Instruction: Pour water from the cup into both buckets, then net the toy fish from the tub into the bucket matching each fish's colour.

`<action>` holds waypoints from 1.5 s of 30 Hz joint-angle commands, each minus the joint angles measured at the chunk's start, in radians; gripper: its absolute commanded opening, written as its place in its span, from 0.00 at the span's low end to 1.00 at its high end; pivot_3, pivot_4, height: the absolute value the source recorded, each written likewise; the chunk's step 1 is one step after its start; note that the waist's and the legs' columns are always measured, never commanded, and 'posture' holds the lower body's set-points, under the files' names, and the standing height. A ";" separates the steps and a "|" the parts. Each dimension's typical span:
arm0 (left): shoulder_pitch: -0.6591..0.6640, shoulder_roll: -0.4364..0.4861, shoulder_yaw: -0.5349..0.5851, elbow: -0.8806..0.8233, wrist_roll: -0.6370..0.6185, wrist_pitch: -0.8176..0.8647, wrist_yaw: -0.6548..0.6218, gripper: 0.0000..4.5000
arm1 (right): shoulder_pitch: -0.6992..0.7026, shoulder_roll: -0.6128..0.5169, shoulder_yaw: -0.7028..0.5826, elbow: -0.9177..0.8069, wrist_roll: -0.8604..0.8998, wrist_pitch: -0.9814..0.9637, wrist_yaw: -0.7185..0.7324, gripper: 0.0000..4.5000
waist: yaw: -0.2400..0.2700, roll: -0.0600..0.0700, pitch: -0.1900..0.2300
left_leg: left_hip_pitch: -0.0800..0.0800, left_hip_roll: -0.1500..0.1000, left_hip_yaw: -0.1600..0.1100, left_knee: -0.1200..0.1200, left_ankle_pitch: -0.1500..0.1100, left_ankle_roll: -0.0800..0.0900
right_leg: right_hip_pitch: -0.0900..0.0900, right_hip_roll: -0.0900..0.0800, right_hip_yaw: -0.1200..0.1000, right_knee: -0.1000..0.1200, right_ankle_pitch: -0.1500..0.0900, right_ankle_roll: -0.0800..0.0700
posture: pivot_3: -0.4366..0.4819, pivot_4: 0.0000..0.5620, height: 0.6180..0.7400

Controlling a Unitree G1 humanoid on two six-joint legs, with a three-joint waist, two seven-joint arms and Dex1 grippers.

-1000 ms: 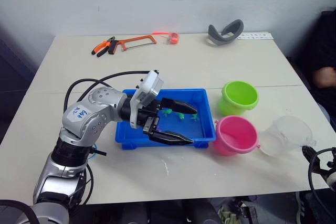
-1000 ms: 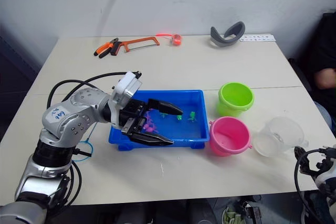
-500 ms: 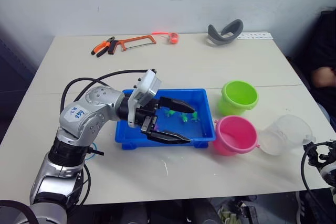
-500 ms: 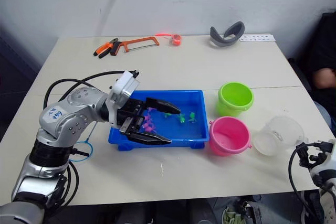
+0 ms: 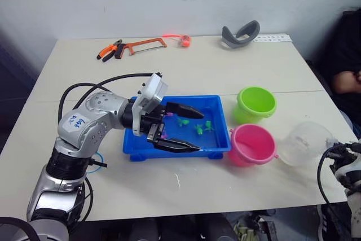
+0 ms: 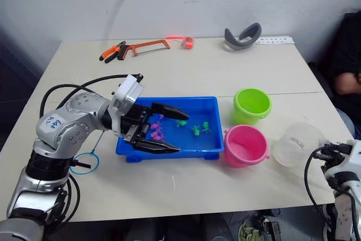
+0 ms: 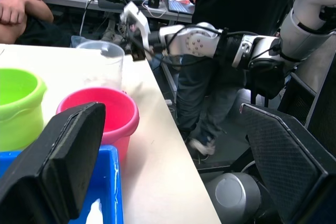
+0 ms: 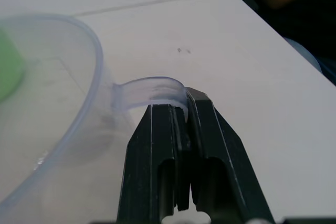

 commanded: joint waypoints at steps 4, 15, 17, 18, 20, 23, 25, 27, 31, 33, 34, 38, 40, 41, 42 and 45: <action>0.009 0.010 0.011 -0.015 0.016 -0.025 -0.009 1.00 | 0.092 0.021 -0.043 -0.138 0.018 -0.055 0.006 0.01 | 0.002 0.000 0.000 | -0.001 0.000 -0.001 0.000 0.000 0.000 | 0.000 -0.001 0.000 0.000 0.000 0.000 | 0.48 0.27 1.00; 0.056 0.002 -0.056 0.080 0.136 -0.157 -0.091 1.00 | 0.188 -0.001 -0.038 -0.501 0.035 0.024 -0.045 0.01 | -0.001 0.002 0.001 | 0.000 0.001 0.001 0.000 0.000 0.000 | -0.001 0.000 0.000 0.001 0.000 0.000 | 0.48 0.27 1.00; 0.052 -0.008 -0.064 0.102 0.149 -0.172 -0.098 1.00 | 0.200 -0.018 -0.027 -0.548 0.011 0.032 -0.039 0.01 | 0.001 0.002 0.001 | 0.000 0.001 0.001 0.000 0.000 0.000 | -0.001 0.000 0.000 0.000 0.000 0.000 | 0.48 0.27 1.00; 0.050 -0.013 -0.067 0.111 0.155 -0.178 -0.101 1.00 | 0.204 -0.029 -0.020 -0.567 -0.003 0.035 -0.038 0.01 | 0.002 0.002 0.001 | 0.000 0.001 0.001 0.000 0.000 0.000 | -0.001 0.000 0.000 0.000 0.000 0.000 | 0.48 0.27 1.00; 0.048 -0.020 -0.071 0.123 0.163 -0.188 -0.108 1.00 | 0.205 -0.055 -0.004 -0.593 -0.042 0.038 -0.039 0.01 | 0.003 0.002 0.001 | -0.001 0.000 0.001 0.000 0.000 0.000 | -0.001 -0.001 0.000 0.000 0.000 0.000 | 0.48 0.27 1.00; 0.044 -0.029 -0.074 0.133 0.173 -0.195 -0.114 1.00 | 0.187 -0.089 0.021 -0.613 -0.105 0.040 -0.051 0.01 | 0.002 0.002 0.001 | -0.001 0.000 0.001 0.000 0.000 0.001 | -0.001 -0.001 0.000 0.000 0.000 0.000 | 0.48 0.27 1.00; 0.042 -0.035 -0.073 0.136 0.176 -0.196 -0.116 1.00 | 0.177 -0.115 0.039 -0.623 -0.160 0.033 -0.055 0.01 | 0.002 0.002 0.001 | -0.001 0.000 0.001 0.000 0.000 0.001 | -0.001 0.000 0.000 0.000 0.000 0.000 | 0.48 0.27 1.00; 0.039 -0.041 -0.071 0.135 0.177 -0.195 -0.116 1.00 | 0.173 -0.143 0.059 -0.630 -0.215 0.018 -0.045 0.01 | 0.002 0.002 0.001 | -0.001 0.000 0.001 0.000 0.000 0.001 | -0.001 0.000 0.000 0.000 0.000 0.000 | 0.48 0.27 1.00; 0.037 -0.049 -0.066 0.128 0.175 -0.190 -0.110 1.00 | 0.170 -0.184 0.100 -0.649 -0.333 -0.012 -0.043 0.01 | 0.001 0.002 0.001 | -0.001 0.000 0.001 0.000 0.000 0.001 | -0.002 0.000 0.000 0.000 0.000 0.000 | 0.48 0.27 1.00; 0.036 -0.052 -0.064 0.126 0.174 -0.188 -0.106 1.00 | 0.161 -0.197 0.121 -0.658 -0.390 -0.024 -0.051 0.01 | 0.002 0.002 0.001 | -0.001 0.000 0.001 0.000 0.000 0.000 | -0.002 0.000 0.000 0.000 0.000 0.000 | 0.48 0.27 1.00; 0.036 -0.053 -0.064 0.124 0.174 -0.188 -0.104 1.00 | 0.151 -0.202 0.132 -0.663 -0.420 -0.027 -0.058 0.01 | 0.001 0.002 0.001 | -0.001 0.000 0.001 0.000 0.000 0.000 | -0.002 0.000 0.000 0.000 0.000 0.000 | 0.48 0.27 1.00; 0.037 -0.058 -0.064 0.123 0.175 -0.188 -0.098 1.00 | 0.121 -0.246 0.176 -0.667 -0.535 -0.071 -0.044 0.01 | 0.001 0.002 0.001 | -0.001 -0.001 0.002 0.000 0.000 0.000 | -0.002 0.000 0.000 0.000 0.000 0.000 | 0.48 0.27 1.00; 0.036 -0.062 -0.063 0.124 0.176 -0.190 -0.094 1.00 | 0.112 -0.270 0.190 -0.665 -0.586 -0.101 -0.034 0.01 | 0.002 0.002 0.001 | -0.001 -0.001 0.002 0.000 0.000 0.000 | -0.002 0.000 -0.001 0.000 0.000 0.000 | 0.48 0.27 1.00; 0.035 -0.064 -0.063 0.125 0.177 -0.191 -0.092 1.00 | 0.108 -0.280 0.195 -0.664 -0.610 -0.114 -0.033 0.01 | 0.002 0.002 0.001 | -0.001 -0.001 0.002 0.000 0.000 0.000 | -0.002 0.000 -0.001 0.000 0.000 0.000 | 0.48 0.27 1.00; 0.035 -0.065 -0.062 0.126 0.177 -0.192 -0.090 1.00 | 0.105 -0.288 0.200 -0.663 -0.633 -0.128 -0.031 0.01 | 0.002 0.002 0.001 | -0.001 -0.001 0.002 0.000 0.000 0.000 | -0.002 0.001 -0.001 0.000 0.000 0.000 | 0.48 0.27 1.00; 0.030 -0.072 -0.064 0.131 0.181 -0.195 -0.084 1.00 | 0.096 -0.324 0.217 -0.658 -0.715 -0.189 -0.027 0.01 | 0.002 0.002 0.001 | -0.001 -0.001 0.002 0.000 0.000 0.000 | -0.002 0.001 -0.001 0.000 0.000 0.000 | 0.48 0.27 1.00</action>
